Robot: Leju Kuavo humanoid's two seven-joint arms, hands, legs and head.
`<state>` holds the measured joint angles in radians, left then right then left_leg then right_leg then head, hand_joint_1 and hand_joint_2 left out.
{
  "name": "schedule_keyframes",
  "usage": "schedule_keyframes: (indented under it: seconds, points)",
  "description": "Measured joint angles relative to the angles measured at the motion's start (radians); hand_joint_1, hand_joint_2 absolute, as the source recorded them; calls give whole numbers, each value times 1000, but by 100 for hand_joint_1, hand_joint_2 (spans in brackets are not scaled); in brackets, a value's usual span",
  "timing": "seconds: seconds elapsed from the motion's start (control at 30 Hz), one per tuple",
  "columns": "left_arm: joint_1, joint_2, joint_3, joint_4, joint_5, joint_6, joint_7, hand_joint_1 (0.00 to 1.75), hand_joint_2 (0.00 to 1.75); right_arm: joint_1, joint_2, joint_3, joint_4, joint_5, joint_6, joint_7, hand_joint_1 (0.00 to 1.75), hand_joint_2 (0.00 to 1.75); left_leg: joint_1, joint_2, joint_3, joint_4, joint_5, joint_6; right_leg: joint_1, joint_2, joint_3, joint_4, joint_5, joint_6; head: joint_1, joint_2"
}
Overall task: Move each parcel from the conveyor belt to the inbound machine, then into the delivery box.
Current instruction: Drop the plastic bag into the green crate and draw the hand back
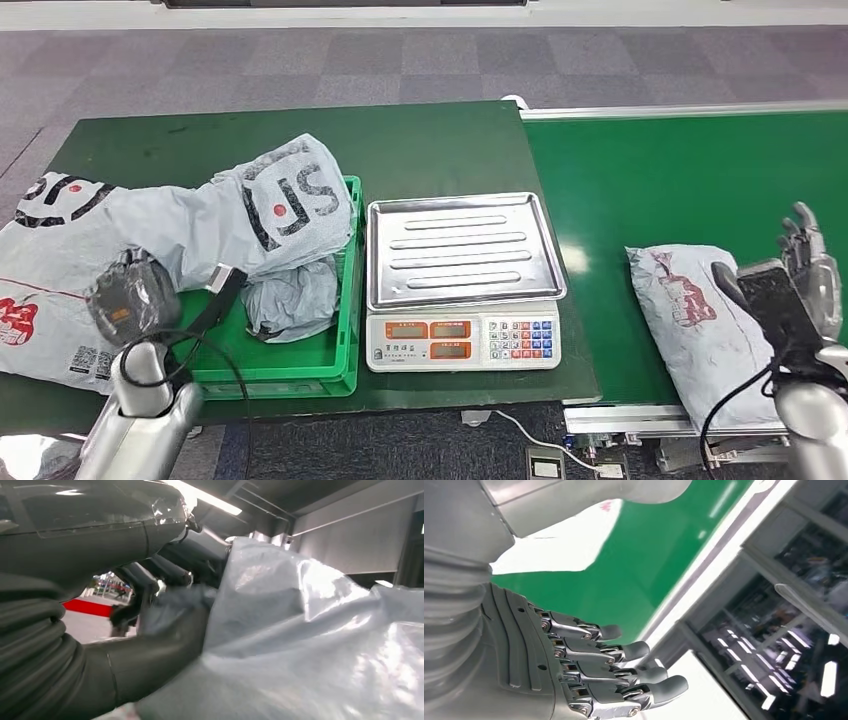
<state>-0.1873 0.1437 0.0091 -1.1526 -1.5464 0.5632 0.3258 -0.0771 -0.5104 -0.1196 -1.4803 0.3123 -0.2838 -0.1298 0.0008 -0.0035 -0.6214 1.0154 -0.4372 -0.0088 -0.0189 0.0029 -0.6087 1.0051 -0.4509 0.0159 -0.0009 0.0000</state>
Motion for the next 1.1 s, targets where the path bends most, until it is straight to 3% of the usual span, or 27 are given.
schedule_keyframes:
  seconds: [0.1,0.17,0.3,0.43,0.6,0.73,0.9,1.1]
  points:
    - [139,-9,16,-151,7,24,-21,0,175,36,-25,-39,-3,47,55,70,0,175,0,3,3,0,-3,1,0,2,2,-1,-2,0,0,0]
    - [185,-12,13,-227,-11,0,20,0,175,34,-39,-46,24,91,74,98,0,175,0,3,3,0,-4,2,0,1,3,-1,-3,1,0,0]
    - [212,33,-33,-327,-24,-103,203,0,175,8,-45,-46,116,184,119,164,0,175,0,2,3,0,-3,2,1,0,5,-1,-4,2,0,0]
    - [215,77,-97,-392,-26,-118,245,0,175,-39,-44,-46,254,267,140,206,0,175,1,1,4,0,-2,2,1,-1,6,-1,-3,2,0,0]
    - [194,68,-132,-407,-26,-92,163,0,175,-62,-31,-46,387,325,121,207,0,175,1,-2,4,0,-2,2,1,-3,7,-1,-3,1,0,0]
    - [159,20,-136,-387,18,-52,31,0,175,-73,0,-46,451,382,83,204,0,175,1,-2,4,0,-2,2,1,-3,7,-1,-3,2,0,0]
    - [10,-62,-150,-269,270,-88,-158,0,175,-172,76,-24,571,464,5,189,0,175,1,-1,5,0,0,1,1,-2,7,-1,0,1,0,0]
    - [-93,-106,-156,-166,360,-90,-216,0,175,-264,120,-1,682,475,4,186,0,175,1,-1,5,0,3,1,1,-2,7,-1,1,1,0,0]
